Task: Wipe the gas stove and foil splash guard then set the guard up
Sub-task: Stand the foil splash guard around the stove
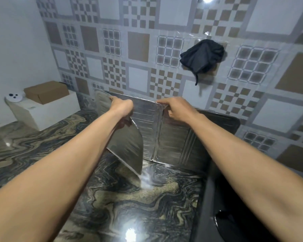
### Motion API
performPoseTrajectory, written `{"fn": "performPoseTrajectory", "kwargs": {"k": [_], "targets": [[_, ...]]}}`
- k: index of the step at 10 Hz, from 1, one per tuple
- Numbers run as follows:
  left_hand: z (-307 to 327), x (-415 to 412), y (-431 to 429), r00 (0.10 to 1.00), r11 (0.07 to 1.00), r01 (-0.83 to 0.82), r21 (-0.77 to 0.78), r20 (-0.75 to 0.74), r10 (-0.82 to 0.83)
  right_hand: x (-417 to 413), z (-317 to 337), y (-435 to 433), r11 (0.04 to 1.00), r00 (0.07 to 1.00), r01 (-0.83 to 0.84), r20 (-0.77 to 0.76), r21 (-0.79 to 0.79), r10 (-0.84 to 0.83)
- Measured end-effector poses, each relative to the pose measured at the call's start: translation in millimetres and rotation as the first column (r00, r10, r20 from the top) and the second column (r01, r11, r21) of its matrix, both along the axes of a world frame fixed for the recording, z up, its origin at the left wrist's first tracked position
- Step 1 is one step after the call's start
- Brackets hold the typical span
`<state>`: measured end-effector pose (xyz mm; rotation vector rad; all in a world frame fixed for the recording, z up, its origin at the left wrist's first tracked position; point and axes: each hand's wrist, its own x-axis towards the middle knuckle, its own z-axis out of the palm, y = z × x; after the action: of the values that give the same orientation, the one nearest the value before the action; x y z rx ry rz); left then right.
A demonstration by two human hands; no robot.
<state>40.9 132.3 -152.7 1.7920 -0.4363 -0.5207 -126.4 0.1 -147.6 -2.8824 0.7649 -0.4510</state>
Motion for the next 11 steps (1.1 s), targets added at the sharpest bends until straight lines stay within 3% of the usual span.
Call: {"fn": "performPoseTrajectory", "kwargs": {"k": [2, 5, 8, 10, 11], "targets": [[26.9, -13.4, -8.0, 0.978, 0.981, 0.18, 0.074, 0.091, -0.186, -35.7, 19.6, -39.9, 0.993, 0.991, 0.114, 0.064, -0.009, -0.113], [31.0, -72.3, -24.8, 0.838, 0.837, 0.542, -0.071, -0.029, -0.545, -126.5, 10.8, -87.7, 0.958, 0.958, 0.286, 0.008, -0.022, -0.286], [34.6, -113.5, -38.6, 0.701, 0.698, 0.705, 0.123, 0.022, -0.712, -174.8, -11.8, -89.4, 0.945, 0.947, 0.322, 0.034, -0.066, -0.32], [52.1, -162.4, -40.8, 0.593, 0.587, 0.804, 0.097, -0.054, -0.804, -260.1, -2.1, -102.9, 0.911, 0.911, 0.411, 0.03, -0.037, -0.41], [52.7, -183.5, -43.4, 0.59, 0.58, 0.805, 0.125, -0.069, -0.804, -289.2, 3.0, -106.7, 0.901, 0.901, 0.433, 0.004, -0.034, -0.433]]}}
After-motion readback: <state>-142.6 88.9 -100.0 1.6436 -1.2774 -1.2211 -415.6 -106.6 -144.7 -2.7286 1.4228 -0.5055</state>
